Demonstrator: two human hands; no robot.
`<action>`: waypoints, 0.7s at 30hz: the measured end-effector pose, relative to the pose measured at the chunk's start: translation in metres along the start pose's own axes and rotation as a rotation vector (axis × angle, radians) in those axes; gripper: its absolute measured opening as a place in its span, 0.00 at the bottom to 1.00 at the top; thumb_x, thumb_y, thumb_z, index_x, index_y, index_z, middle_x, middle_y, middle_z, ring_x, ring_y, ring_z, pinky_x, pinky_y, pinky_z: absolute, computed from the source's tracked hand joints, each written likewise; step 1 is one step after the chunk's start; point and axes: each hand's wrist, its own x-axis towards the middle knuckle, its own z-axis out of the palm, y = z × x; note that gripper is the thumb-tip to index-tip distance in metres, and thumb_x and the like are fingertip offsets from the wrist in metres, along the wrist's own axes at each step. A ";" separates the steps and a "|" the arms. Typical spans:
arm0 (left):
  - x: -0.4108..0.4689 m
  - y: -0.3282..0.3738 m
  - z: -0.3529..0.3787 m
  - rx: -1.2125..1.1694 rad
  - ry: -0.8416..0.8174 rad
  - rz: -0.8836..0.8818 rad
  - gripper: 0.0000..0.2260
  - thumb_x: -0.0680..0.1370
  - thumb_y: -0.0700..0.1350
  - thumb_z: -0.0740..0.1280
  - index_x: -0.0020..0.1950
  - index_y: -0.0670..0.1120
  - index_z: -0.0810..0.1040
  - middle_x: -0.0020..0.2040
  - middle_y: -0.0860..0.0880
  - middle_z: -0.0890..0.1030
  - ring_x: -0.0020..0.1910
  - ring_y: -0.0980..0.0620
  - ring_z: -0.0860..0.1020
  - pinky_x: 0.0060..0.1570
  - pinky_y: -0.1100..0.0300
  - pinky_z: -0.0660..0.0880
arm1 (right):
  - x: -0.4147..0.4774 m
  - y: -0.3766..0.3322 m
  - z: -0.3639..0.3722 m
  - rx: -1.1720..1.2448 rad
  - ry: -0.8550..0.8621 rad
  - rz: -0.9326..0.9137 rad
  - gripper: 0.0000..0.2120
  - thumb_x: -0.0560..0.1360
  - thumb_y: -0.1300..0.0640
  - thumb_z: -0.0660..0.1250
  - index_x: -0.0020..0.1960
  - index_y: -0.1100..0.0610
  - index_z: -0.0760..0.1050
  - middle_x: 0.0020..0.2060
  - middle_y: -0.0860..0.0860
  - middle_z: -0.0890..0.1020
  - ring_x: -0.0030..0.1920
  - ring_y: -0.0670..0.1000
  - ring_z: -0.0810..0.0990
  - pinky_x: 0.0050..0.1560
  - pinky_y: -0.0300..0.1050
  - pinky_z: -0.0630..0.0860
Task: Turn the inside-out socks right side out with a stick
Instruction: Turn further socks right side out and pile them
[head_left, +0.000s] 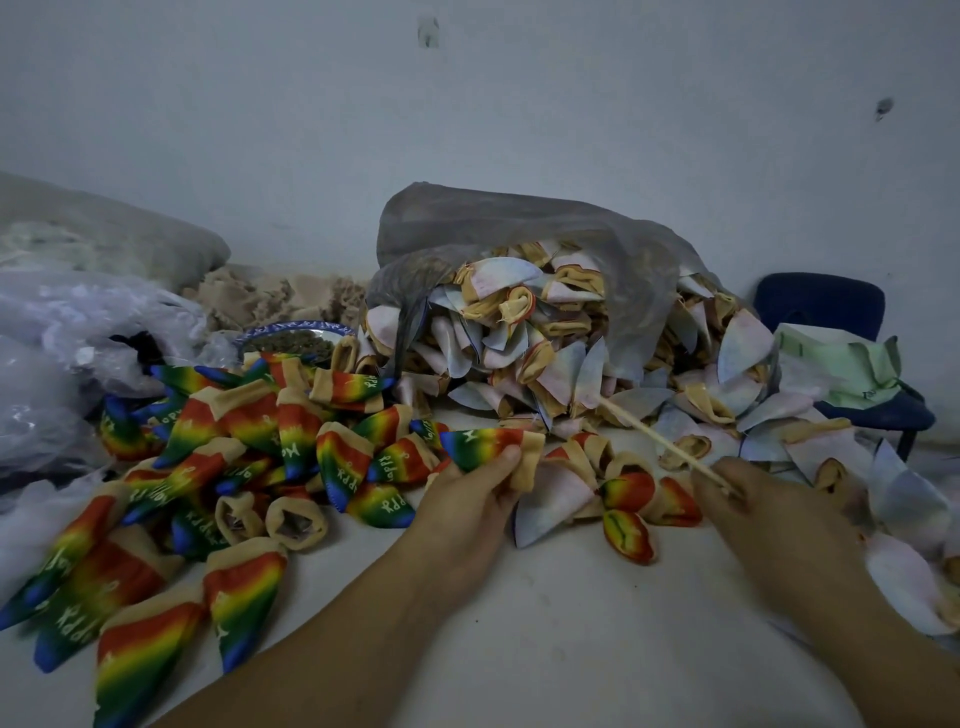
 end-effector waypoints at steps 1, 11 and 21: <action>0.000 0.001 -0.001 -0.018 -0.021 -0.002 0.08 0.71 0.39 0.70 0.47 0.41 0.87 0.53 0.41 0.85 0.55 0.49 0.83 0.49 0.59 0.80 | -0.001 -0.003 -0.003 0.082 0.044 0.020 0.14 0.78 0.47 0.59 0.33 0.43 0.65 0.25 0.47 0.72 0.28 0.47 0.71 0.27 0.41 0.60; -0.008 -0.005 0.005 0.325 -0.264 -0.063 0.18 0.76 0.41 0.70 0.65 0.50 0.78 0.62 0.45 0.82 0.62 0.48 0.79 0.57 0.59 0.77 | -0.021 -0.073 0.016 0.783 -0.204 -0.019 0.01 0.75 0.48 0.67 0.45 0.44 0.76 0.38 0.43 0.79 0.36 0.34 0.77 0.32 0.23 0.68; -0.007 -0.004 0.008 0.135 -0.152 -0.176 0.18 0.69 0.50 0.77 0.54 0.41 0.84 0.54 0.38 0.81 0.53 0.43 0.78 0.51 0.55 0.81 | -0.020 -0.065 0.016 1.304 -0.459 0.165 0.17 0.72 0.43 0.62 0.44 0.57 0.70 0.25 0.48 0.63 0.22 0.44 0.58 0.21 0.35 0.58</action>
